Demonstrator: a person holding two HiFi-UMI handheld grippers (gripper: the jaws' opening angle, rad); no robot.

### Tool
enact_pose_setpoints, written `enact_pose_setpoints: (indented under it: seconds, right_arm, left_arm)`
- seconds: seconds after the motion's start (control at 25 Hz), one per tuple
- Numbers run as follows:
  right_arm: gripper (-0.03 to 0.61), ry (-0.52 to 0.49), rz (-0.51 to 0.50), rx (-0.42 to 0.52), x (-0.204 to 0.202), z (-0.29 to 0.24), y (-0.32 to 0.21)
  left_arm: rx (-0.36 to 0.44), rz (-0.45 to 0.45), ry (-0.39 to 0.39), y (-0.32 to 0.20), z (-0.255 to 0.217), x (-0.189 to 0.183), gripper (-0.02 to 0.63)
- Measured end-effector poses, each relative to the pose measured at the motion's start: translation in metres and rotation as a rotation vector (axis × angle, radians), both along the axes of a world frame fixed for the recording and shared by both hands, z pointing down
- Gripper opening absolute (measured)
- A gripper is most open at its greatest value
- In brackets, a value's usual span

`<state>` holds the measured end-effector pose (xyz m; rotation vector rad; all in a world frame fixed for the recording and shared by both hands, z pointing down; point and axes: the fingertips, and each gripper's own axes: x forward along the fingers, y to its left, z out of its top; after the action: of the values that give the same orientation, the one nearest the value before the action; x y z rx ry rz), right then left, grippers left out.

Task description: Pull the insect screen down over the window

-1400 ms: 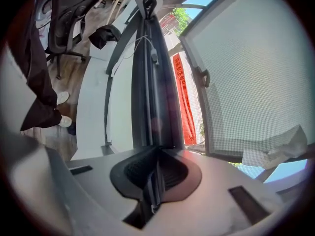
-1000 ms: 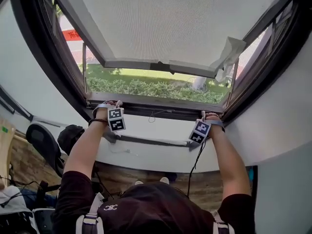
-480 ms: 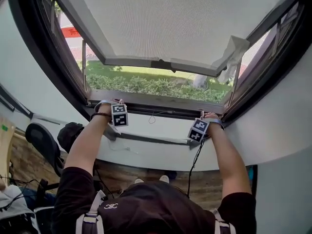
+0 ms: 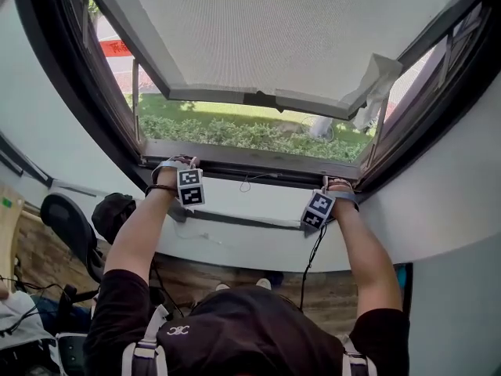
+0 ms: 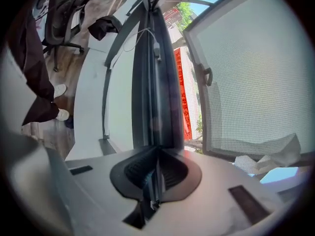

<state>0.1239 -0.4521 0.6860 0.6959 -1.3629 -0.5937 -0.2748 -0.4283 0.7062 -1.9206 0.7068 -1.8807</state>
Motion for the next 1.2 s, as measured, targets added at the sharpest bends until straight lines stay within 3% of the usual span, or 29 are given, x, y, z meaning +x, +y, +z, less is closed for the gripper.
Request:
enact_pose_setpoints:
  seconds: [0.24,0.36,0.44,0.6,0.68,0.76,0.84,0.92,1.08,1.2]
  right_arm:
    - [0.029,-0.049,0.004,0.019,-0.001,-0.005,0.004]
    - [0.051,-0.1,0.031,-0.012,0.002,-0.006,0.012]
    - [0.083,-0.19,0.043,-0.015,-0.001,-0.009,0.014]
    - [0.083,-0.372,0.043,0.003,-0.008,-0.022,0.02]
    - [0.082,-0.526,0.053,0.031,-0.02,-0.043,0.026]
    - [0.011,-0.726,0.07,0.079,-0.033,-0.067,0.031]
    - [0.008,-0.95,0.095,0.128,-0.044,-0.089,0.037]
    - [0.006,-1.179,0.121,0.202,-0.052,-0.12,0.044]
    - [0.006,-1.539,0.208,0.373,-0.052,-0.181,0.067]
    - [0.005,-1.667,0.266,0.412,-0.052,-0.194,0.089]
  left_arm:
    - [0.032,-0.002,0.032,0.004,0.002,-0.001,0.026]
    - [-0.001,-0.013,0.074,0.012,0.007,0.002,0.126]
    - [-0.001,-0.038,0.151,0.017,0.005,0.005,0.172]
    - [0.071,-0.145,0.425,0.018,-0.029,0.011,0.176]
    - [0.114,-0.206,0.596,0.02,-0.052,0.013,0.159]
    - [0.181,-0.269,0.791,0.025,-0.083,0.017,0.113]
    - [0.264,-0.328,0.984,0.034,-0.115,0.02,0.007]
    - [0.364,-0.382,1.133,0.045,-0.141,0.023,0.007]
    - [0.548,-0.47,1.278,0.076,-0.178,0.031,0.006]
    - [0.599,-0.48,1.323,0.102,-0.195,0.046,0.006]
